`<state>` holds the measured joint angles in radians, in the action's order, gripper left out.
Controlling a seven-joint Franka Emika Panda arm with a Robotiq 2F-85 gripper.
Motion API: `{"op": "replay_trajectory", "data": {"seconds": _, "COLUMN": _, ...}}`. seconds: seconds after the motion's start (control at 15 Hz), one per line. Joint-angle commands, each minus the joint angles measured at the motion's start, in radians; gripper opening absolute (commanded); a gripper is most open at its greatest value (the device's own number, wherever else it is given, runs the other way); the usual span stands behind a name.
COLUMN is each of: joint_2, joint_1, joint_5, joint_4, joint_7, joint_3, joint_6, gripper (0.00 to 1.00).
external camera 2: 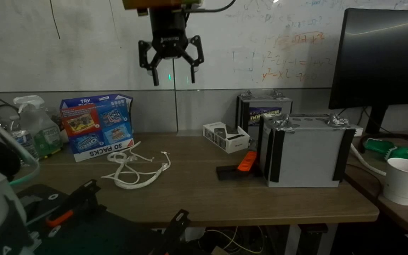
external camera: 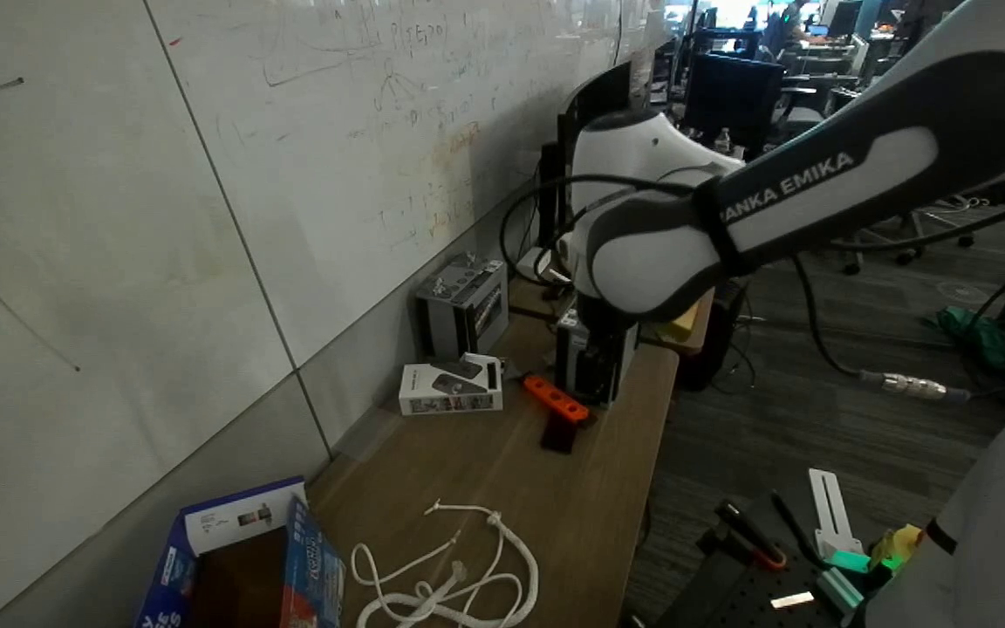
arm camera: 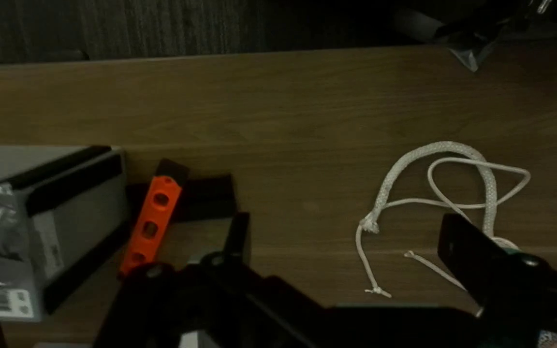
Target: Pick up the ropes from the table and put them in the box
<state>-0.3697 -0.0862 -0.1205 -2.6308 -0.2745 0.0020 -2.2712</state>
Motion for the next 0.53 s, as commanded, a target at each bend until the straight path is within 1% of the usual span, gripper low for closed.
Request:
{"op": "replay_trajectory", "data": {"seconds": 0.0, "joint_2": 0.173, "joint_1": -0.074, "joint_5": 0.013, "joint_4": 0.011, "joint_7": -0.059, "joint_3": 0.046, "joint_6": -0.168, "gripper": 1.0}}
{"op": "replay_trajectory", "data": {"seconds": 0.13, "joint_2": 0.292, "joint_1": -0.104, "joint_5": 0.003, "joint_4": 0.046, "joint_7": -0.086, "joint_3": 0.082, "joint_6": -0.227, "gripper": 1.0}}
{"op": "replay_trajectory", "data": {"seconds": 0.27, "joint_2": 0.405, "joint_1": -0.118, "joint_5": -0.013, "joint_4": 0.092, "joint_7": -0.105, "joint_3": 0.118, "joint_6": -0.265, "gripper": 1.0}}
{"op": "replay_trajectory", "data": {"seconds": 0.47, "joint_2": 0.546, "joint_1": -0.125, "joint_5": -0.042, "joint_4": 0.178, "joint_7": -0.123, "joint_3": 0.167, "joint_6": -0.27, "gripper": 1.0}}
